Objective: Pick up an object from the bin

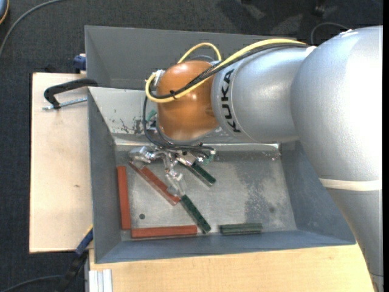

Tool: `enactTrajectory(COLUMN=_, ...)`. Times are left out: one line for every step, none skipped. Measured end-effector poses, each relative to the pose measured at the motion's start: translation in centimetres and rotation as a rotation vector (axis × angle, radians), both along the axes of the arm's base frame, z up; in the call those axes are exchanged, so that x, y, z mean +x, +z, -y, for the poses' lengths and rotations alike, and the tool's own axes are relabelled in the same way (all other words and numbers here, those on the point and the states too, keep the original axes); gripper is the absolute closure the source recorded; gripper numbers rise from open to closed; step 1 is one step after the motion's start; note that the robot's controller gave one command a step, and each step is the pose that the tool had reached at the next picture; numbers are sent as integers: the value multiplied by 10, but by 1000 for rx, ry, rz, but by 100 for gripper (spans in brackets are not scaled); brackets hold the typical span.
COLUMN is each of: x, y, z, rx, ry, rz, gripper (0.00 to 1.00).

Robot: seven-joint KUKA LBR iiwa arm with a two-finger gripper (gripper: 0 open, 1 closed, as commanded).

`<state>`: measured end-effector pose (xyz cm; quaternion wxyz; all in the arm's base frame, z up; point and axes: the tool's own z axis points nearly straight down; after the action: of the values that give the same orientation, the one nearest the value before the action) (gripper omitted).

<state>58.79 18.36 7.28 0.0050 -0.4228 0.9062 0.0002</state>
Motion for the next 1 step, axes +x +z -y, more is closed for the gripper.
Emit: enactTrajectory(x=16, y=12, z=-5, rx=0, ry=-17, rz=-1, gripper=0)
